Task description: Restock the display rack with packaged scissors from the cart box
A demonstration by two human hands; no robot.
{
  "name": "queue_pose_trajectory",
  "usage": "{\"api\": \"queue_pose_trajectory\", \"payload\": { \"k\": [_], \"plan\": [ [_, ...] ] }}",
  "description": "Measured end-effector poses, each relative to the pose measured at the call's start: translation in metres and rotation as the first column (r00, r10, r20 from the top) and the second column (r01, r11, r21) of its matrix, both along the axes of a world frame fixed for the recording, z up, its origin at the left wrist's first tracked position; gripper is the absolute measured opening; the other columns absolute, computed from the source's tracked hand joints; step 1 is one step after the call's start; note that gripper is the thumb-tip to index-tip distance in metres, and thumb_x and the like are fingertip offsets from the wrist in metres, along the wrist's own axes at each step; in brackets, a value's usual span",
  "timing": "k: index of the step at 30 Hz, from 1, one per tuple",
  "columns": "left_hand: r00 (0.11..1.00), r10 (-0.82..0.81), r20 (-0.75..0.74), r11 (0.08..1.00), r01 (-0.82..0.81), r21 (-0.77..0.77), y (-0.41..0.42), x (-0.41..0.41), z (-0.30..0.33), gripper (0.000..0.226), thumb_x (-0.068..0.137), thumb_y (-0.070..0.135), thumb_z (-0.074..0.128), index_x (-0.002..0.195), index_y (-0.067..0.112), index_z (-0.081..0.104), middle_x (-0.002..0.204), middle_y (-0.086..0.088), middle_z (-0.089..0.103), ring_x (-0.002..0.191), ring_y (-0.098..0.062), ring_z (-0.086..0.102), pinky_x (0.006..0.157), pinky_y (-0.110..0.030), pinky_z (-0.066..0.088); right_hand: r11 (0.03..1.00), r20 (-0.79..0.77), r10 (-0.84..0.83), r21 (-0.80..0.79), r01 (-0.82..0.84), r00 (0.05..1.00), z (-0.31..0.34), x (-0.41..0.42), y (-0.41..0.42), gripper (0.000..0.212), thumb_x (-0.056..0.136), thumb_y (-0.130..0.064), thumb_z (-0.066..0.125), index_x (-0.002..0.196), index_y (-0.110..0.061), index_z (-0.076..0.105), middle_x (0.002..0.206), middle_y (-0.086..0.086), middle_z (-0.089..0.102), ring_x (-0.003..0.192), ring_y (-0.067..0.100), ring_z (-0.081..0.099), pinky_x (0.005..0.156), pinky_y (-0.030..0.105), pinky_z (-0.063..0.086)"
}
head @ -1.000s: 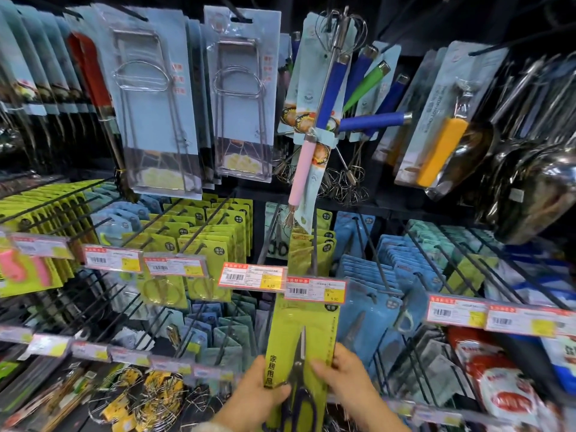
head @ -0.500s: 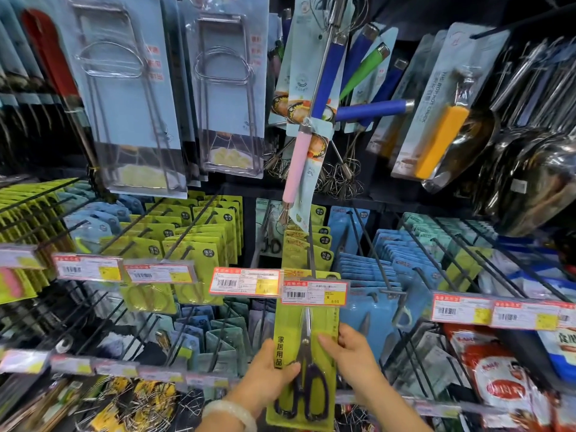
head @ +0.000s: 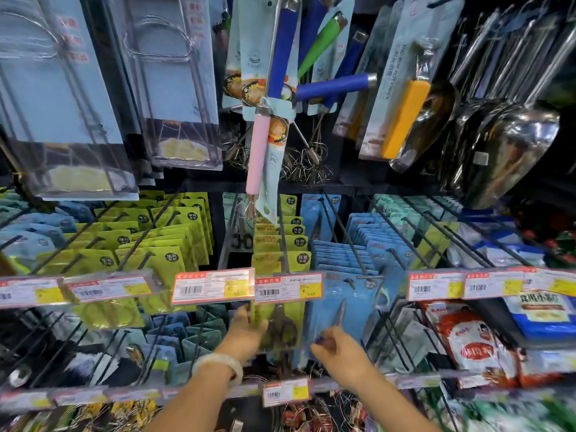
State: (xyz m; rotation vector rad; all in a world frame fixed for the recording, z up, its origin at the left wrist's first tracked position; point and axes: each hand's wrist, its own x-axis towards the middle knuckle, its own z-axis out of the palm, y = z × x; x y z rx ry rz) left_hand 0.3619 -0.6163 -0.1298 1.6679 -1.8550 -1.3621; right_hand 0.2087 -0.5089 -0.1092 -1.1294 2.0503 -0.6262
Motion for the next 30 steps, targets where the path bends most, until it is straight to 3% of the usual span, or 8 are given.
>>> {"api": "queue_pose_trajectory", "payload": {
  "k": [3,6,13,15,18,22,25,30],
  "plan": [
    [0.939,-0.021,0.343,0.997,0.048,-0.069,-0.003,-0.004,-0.015,0.046,0.097,0.017,0.043,0.137,-0.004,0.034,0.144,-0.023,0.037,0.127,-0.033,0.044,0.104,-0.035,0.038,0.999,-0.037,0.024,0.031,-0.023,0.999,0.003,-0.013,0.020,0.039,0.094,-0.027,0.052,0.127,-0.007,0.045,0.119,0.009,0.056,0.110,0.019,0.054,0.093,0.025,0.042],
    [0.756,-0.263,0.599,0.951,0.307,0.031,0.032,-0.020,-0.015,0.056,0.098,0.030,0.039,0.142,-0.002,0.028,0.148,-0.022,0.033,0.133,-0.037,0.038,0.106,-0.041,0.035,0.994,-0.198,0.086,0.087,-0.070,0.976,-0.002,-0.032,0.042,0.040,0.092,-0.033,0.054,0.125,-0.012,0.046,0.119,0.004,0.054,0.102,0.016,0.052,0.089,0.026,0.043],
    [0.578,-0.492,0.651,0.666,0.732,-0.146,0.149,-0.144,0.016,0.069,0.088,0.018,0.055,0.147,0.012,0.018,0.152,-0.011,0.021,0.143,-0.030,0.016,0.118,-0.045,0.017,0.987,-0.560,0.135,0.150,-0.061,0.818,0.004,-0.100,0.112,0.056,0.088,-0.025,0.055,0.138,-0.011,0.033,0.143,0.010,0.035,0.135,0.027,0.030,0.111,0.036,0.030],
    [0.553,-0.501,0.666,0.590,0.781,-0.204,0.181,-0.188,0.030,0.074,0.088,0.017,0.054,0.149,0.012,0.013,0.155,-0.011,0.013,0.146,-0.029,0.008,0.119,-0.045,0.011,0.992,-0.642,0.100,0.120,-0.029,0.760,0.014,-0.130,0.143,0.062,0.080,-0.031,0.066,0.133,-0.010,0.042,0.138,0.012,0.043,0.131,0.029,0.039,0.103,0.037,0.038],
    [0.511,-0.515,0.689,0.491,0.834,-0.251,0.229,-0.252,0.049,0.069,0.090,0.023,0.052,0.148,0.012,0.017,0.153,-0.012,0.019,0.144,-0.030,0.011,0.118,-0.046,0.012,0.997,-0.747,-0.024,0.032,0.072,0.664,0.030,-0.188,0.201,0.077,0.029,-0.044,0.089,0.094,-0.008,0.070,0.093,0.011,0.068,0.086,0.030,0.069,0.065,0.035,0.057],
    [0.443,-0.549,0.709,0.378,0.888,-0.262,0.304,-0.335,0.066,0.067,0.089,0.028,0.053,0.146,0.012,0.021,0.151,-0.013,0.025,0.141,-0.033,0.021,0.116,-0.047,0.018,0.979,-0.690,-0.065,0.096,0.181,0.721,0.038,-0.267,0.295,0.062,0.086,-0.030,0.057,0.139,-0.010,0.032,0.143,0.012,0.036,0.135,0.030,0.032,0.107,0.040,0.032],
    [0.377,-0.553,0.743,0.258,0.925,-0.278,0.364,-0.395,0.072,0.060,0.089,0.022,0.048,0.143,0.010,0.025,0.145,-0.016,0.032,0.135,-0.036,0.030,0.112,-0.047,0.026,0.946,-0.698,-0.142,0.113,0.303,0.702,0.036,-0.321,0.369,0.062,0.088,-0.025,0.056,0.141,-0.011,0.027,0.144,0.012,0.034,0.135,0.030,0.030,0.109,0.041,0.032],
    [0.239,-0.627,0.741,0.087,0.967,-0.239,0.464,-0.484,0.072,0.068,0.091,0.029,0.051,0.148,0.011,0.018,0.153,-0.016,0.020,0.143,-0.033,0.016,0.118,-0.046,0.016,0.871,-0.701,-0.228,0.162,0.463,0.675,0.037,-0.389,0.484,0.057,0.087,-0.028,0.056,0.136,-0.011,0.033,0.137,0.011,0.040,0.131,0.030,0.034,0.106,0.041,0.036]
  ]
}}
